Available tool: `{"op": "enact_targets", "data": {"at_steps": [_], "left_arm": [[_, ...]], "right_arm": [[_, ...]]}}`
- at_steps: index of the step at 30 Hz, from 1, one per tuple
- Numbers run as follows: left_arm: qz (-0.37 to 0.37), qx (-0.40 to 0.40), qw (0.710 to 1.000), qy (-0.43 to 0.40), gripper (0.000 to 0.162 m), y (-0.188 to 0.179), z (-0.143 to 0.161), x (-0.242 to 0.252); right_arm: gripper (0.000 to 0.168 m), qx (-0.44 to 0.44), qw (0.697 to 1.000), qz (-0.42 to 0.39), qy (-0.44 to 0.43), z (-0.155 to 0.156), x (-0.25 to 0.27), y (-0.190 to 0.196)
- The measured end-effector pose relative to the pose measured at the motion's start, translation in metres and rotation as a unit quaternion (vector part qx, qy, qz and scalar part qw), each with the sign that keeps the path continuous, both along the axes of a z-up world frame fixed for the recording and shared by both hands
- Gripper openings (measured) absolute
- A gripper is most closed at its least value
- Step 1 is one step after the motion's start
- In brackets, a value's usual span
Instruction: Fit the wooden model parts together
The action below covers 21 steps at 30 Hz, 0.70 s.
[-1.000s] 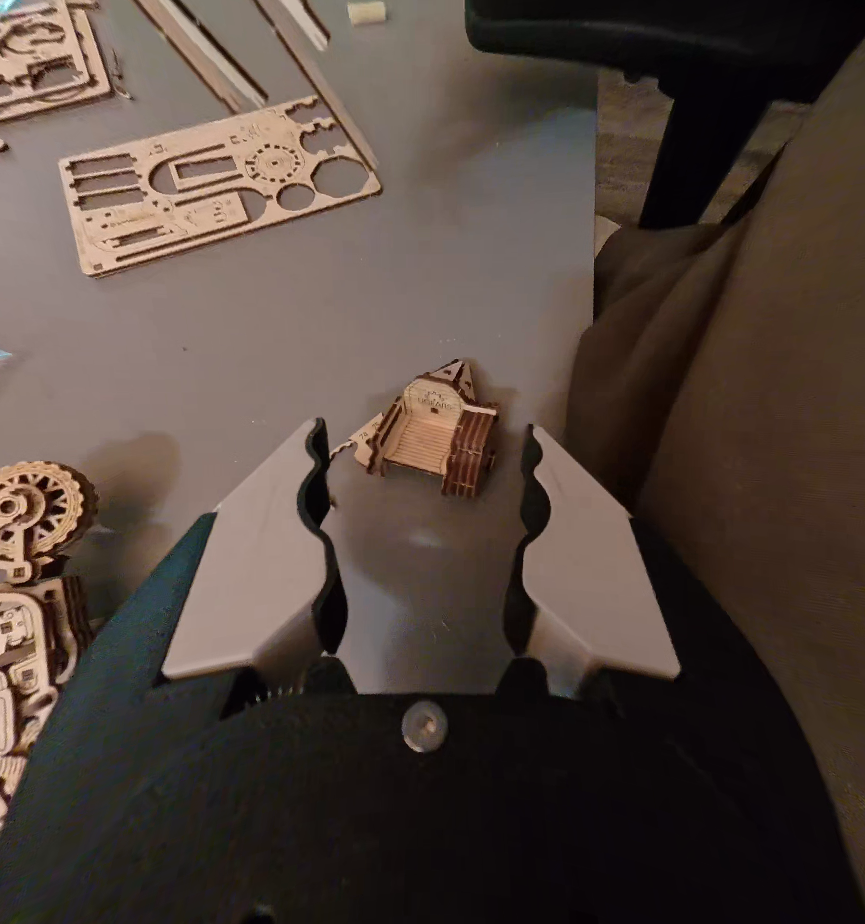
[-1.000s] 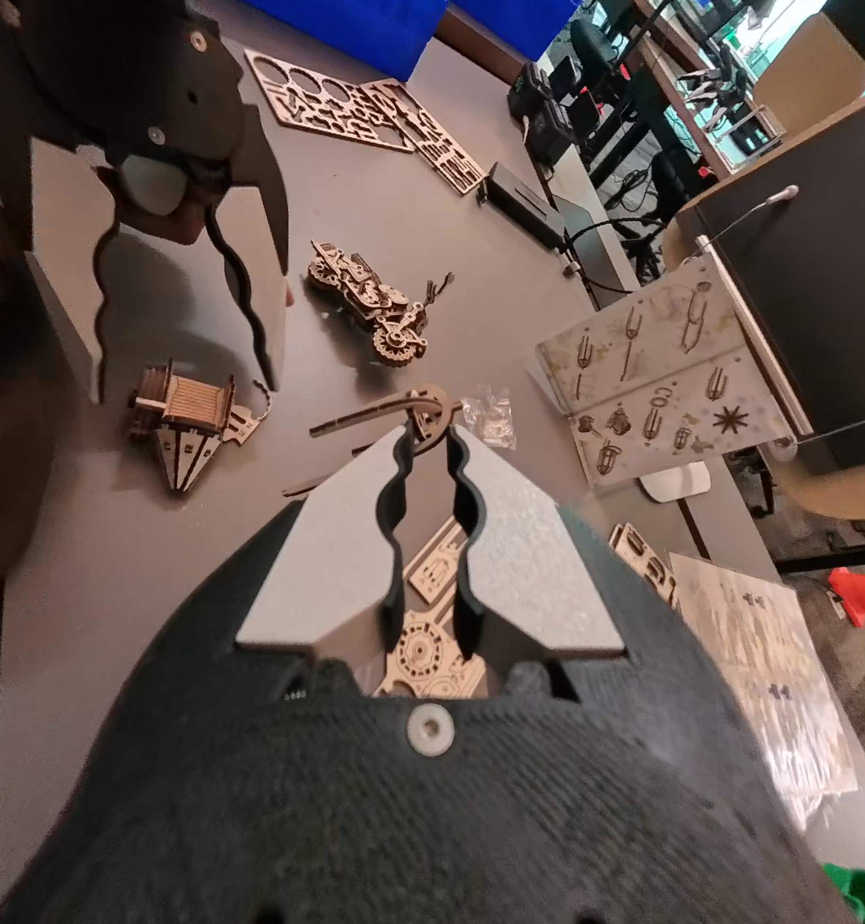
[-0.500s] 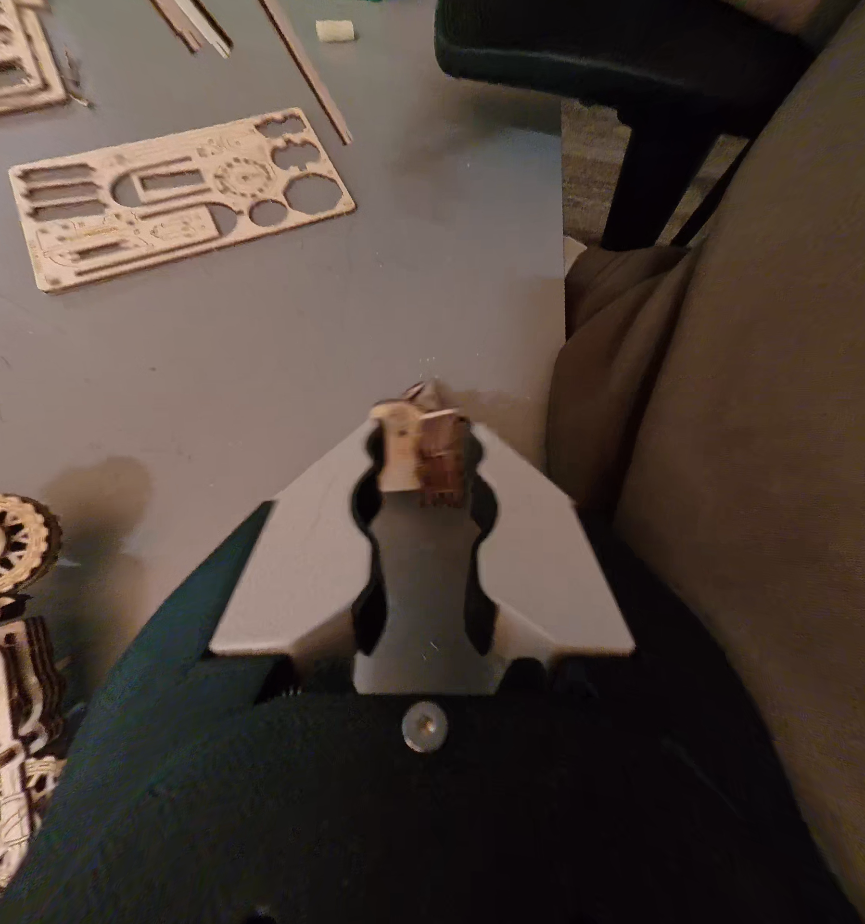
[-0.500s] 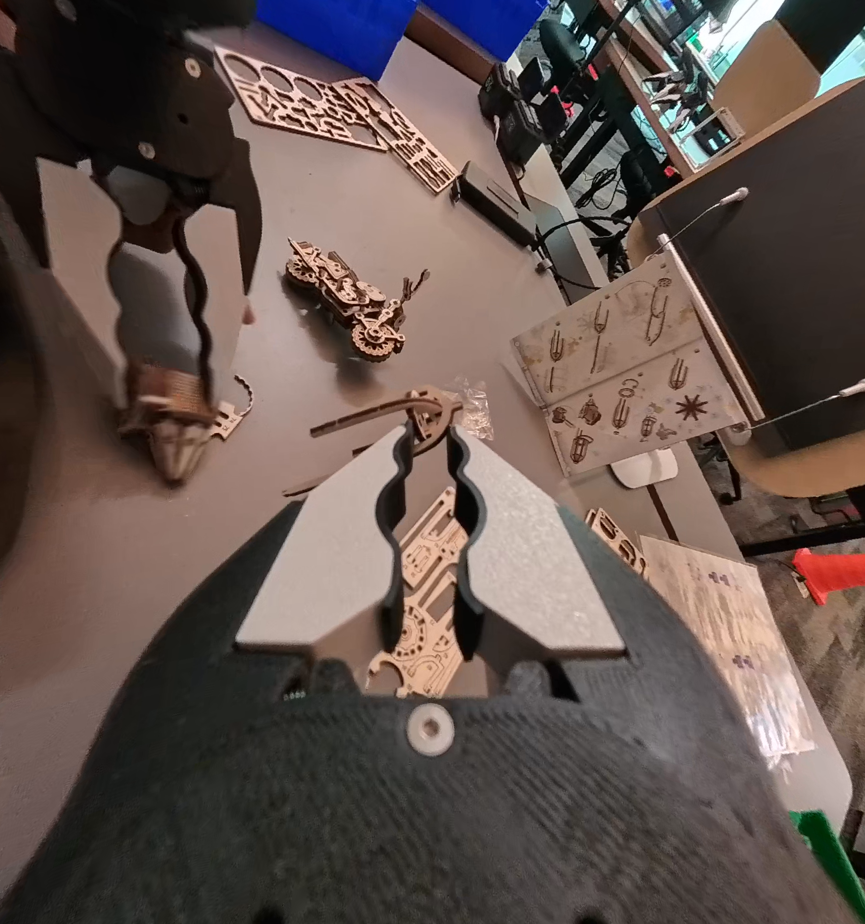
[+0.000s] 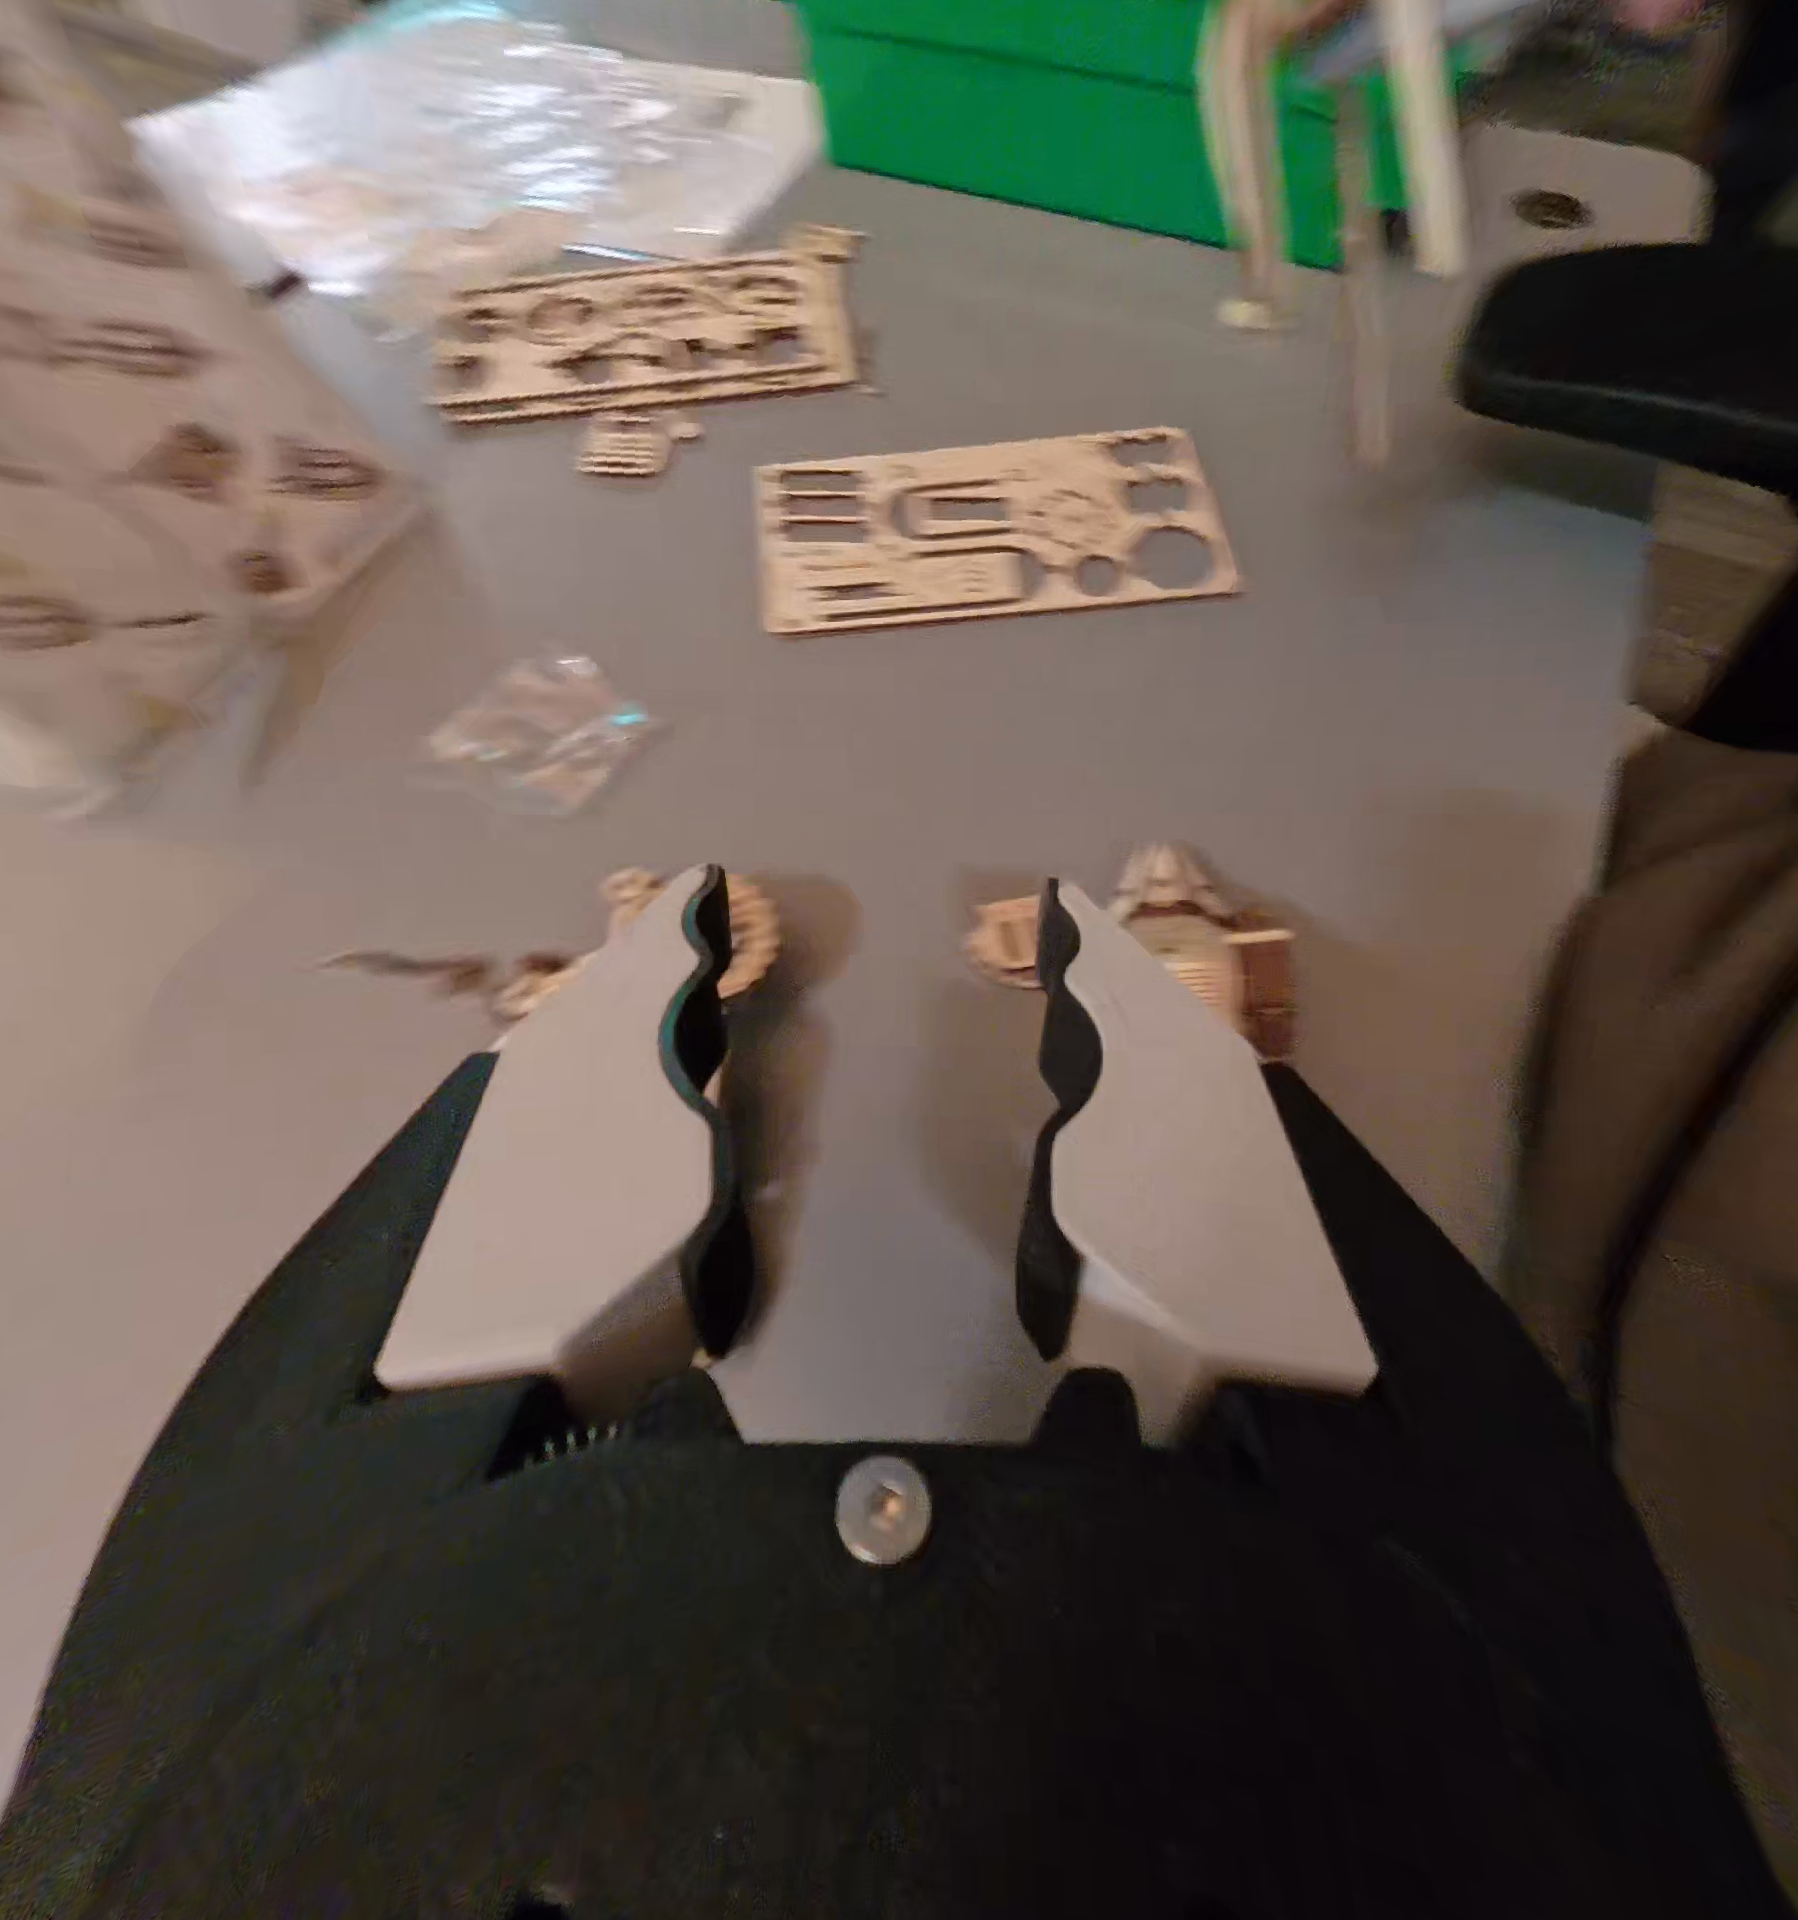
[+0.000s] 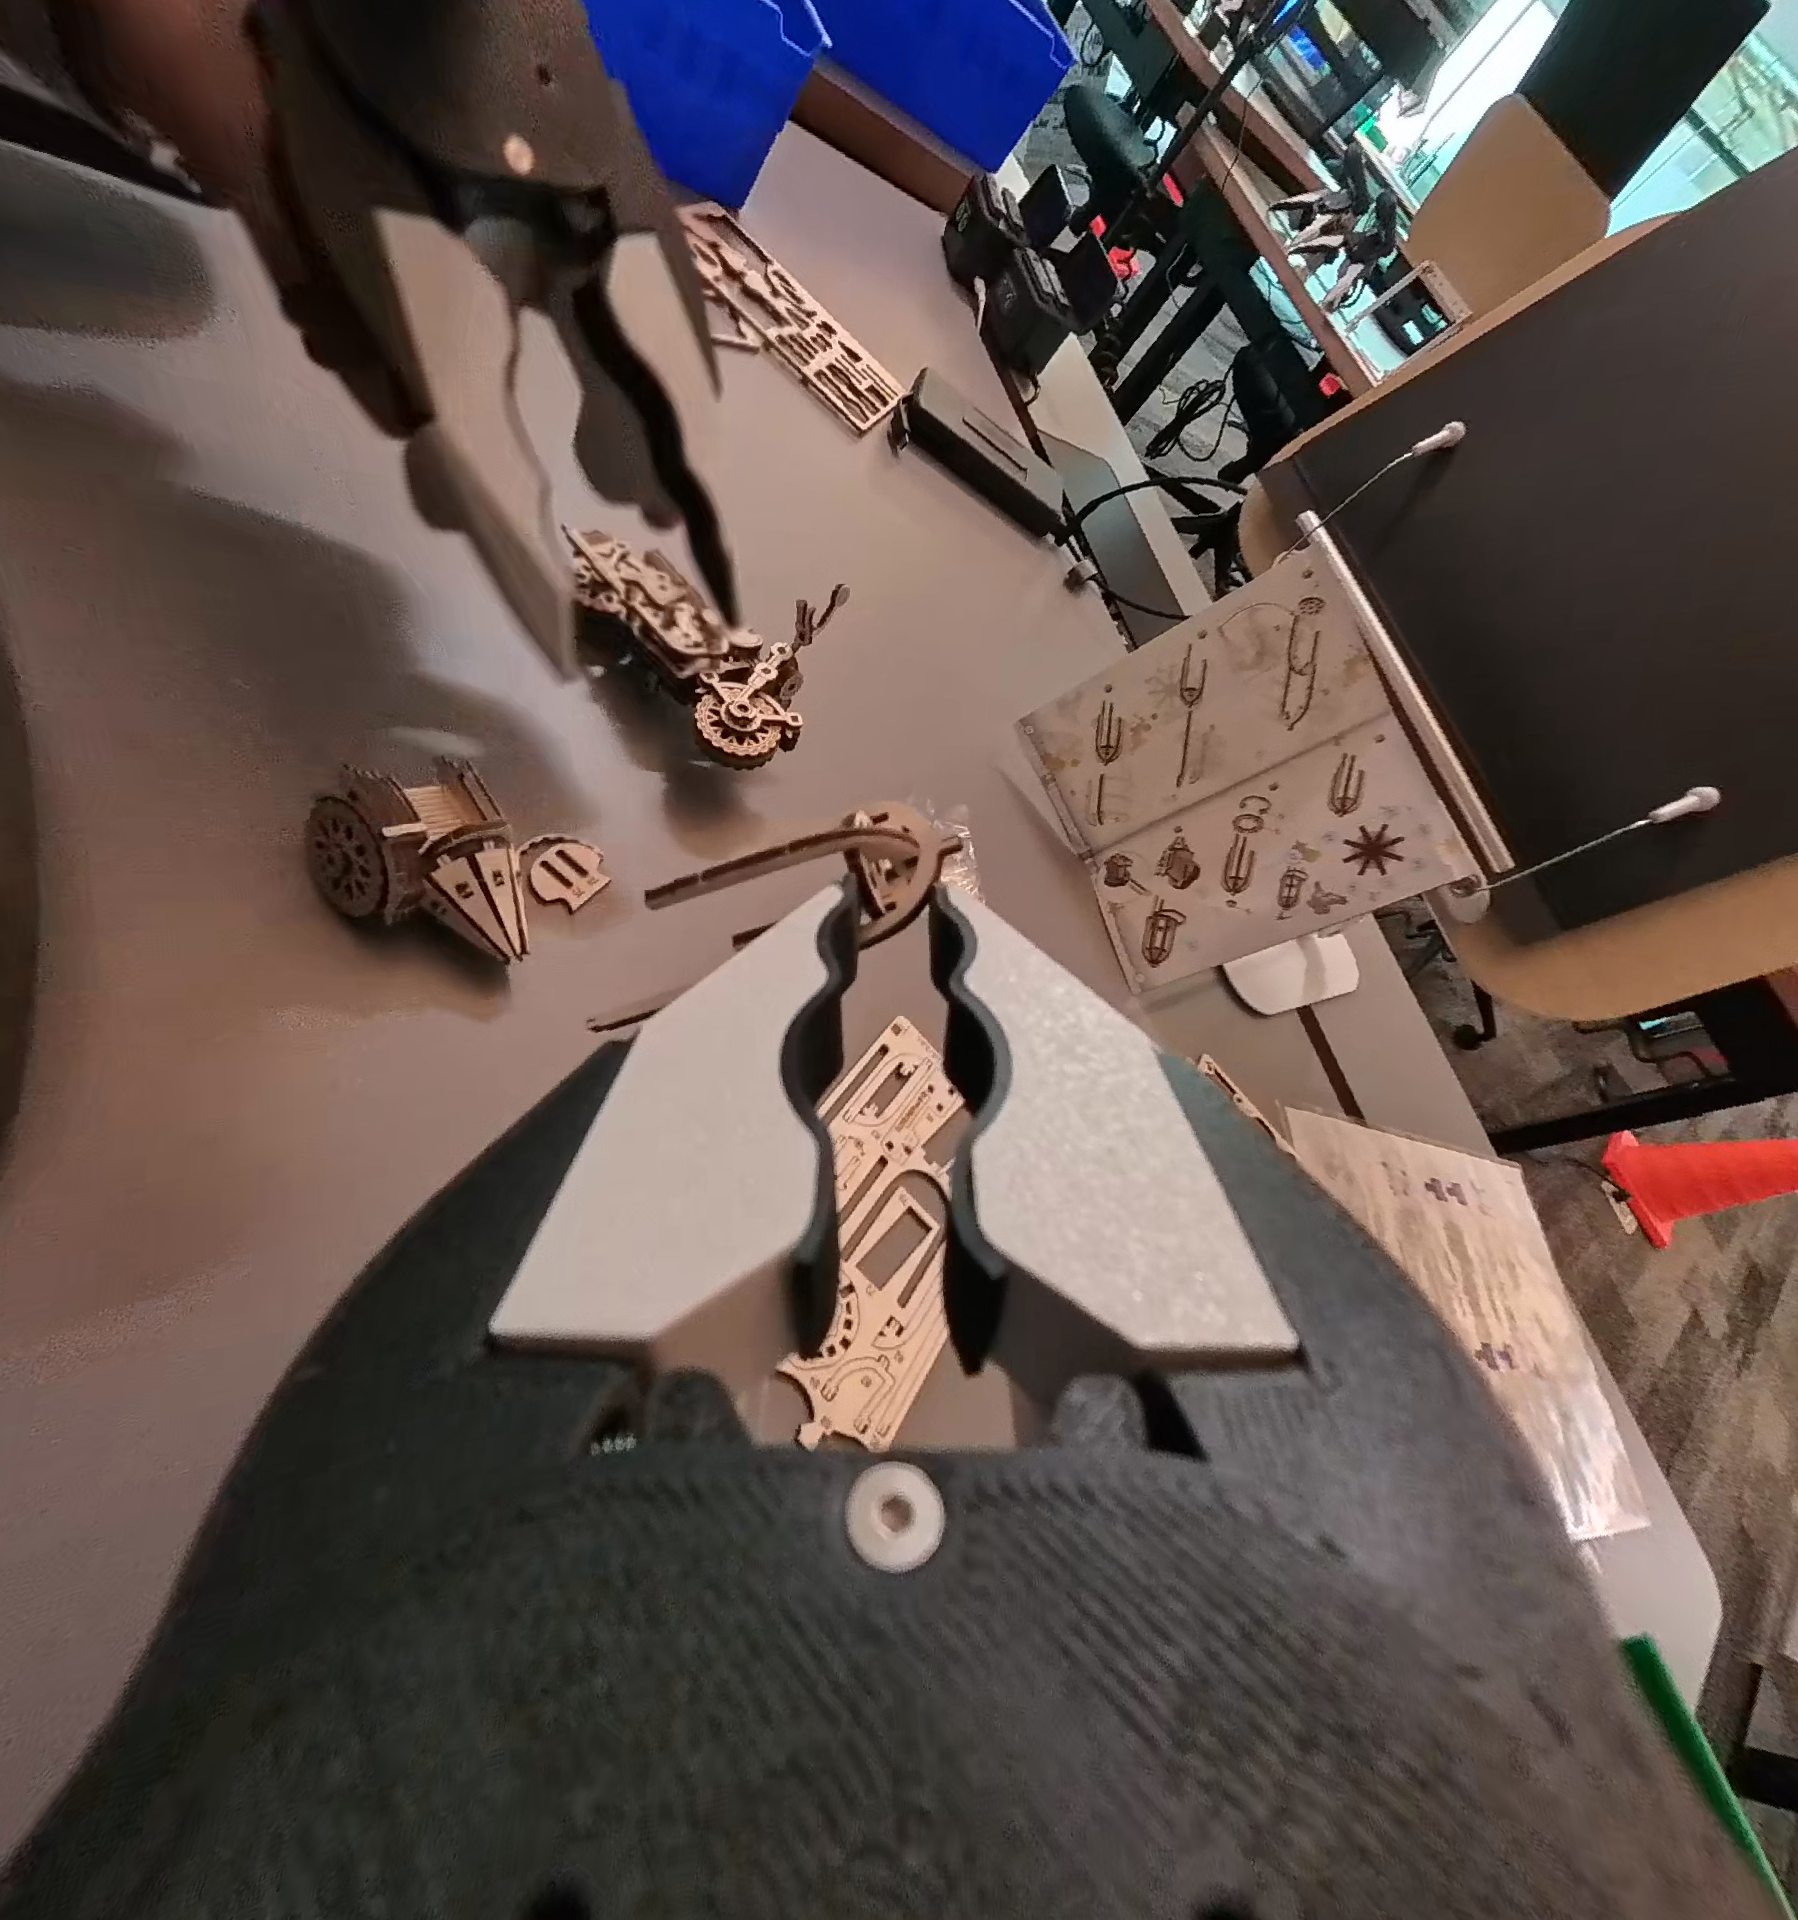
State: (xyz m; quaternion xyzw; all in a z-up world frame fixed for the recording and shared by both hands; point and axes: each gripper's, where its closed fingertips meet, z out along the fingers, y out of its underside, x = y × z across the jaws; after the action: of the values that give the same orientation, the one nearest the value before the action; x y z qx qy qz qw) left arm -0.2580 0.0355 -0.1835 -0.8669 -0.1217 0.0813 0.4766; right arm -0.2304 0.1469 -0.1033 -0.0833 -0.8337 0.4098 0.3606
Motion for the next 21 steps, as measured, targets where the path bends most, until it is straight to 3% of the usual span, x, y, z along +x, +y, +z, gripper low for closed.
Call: {"op": "enact_targets", "data": {"at_steps": [1, 5, 10, 14, 21], "left_arm": [[0.025, -0.003, 1.000, -0.001, 0.061, -0.011, 0.001, -0.013], [0.090, -0.039, 0.994, -0.051, 0.073, -0.049, -0.020, -0.052], [0.047, -0.053, 0.993, -0.098, 0.079, -0.048, -0.041, -0.053], [0.038, -0.106, 0.992, -0.059, 0.072, -0.045, -0.056, -0.058], [0.024, -0.120, 0.992, -0.022, 0.047, -0.040, -0.059, -0.057]], "right_arm": [[0.011, 0.000, 1.000, 0.000, 0.001, 0.000, 0.000, 0.000], [0.011, 0.003, 1.000, 0.004, 0.000, -0.002, 0.000, -0.002], [0.012, 0.008, 1.000, 0.002, 0.001, -0.003, 0.000, -0.003], [0.011, 0.007, 1.000, 0.002, 0.000, -0.004, -0.001, -0.003], [0.011, 0.006, 1.000, 0.002, -0.001, -0.004, -0.001, -0.002]]}}
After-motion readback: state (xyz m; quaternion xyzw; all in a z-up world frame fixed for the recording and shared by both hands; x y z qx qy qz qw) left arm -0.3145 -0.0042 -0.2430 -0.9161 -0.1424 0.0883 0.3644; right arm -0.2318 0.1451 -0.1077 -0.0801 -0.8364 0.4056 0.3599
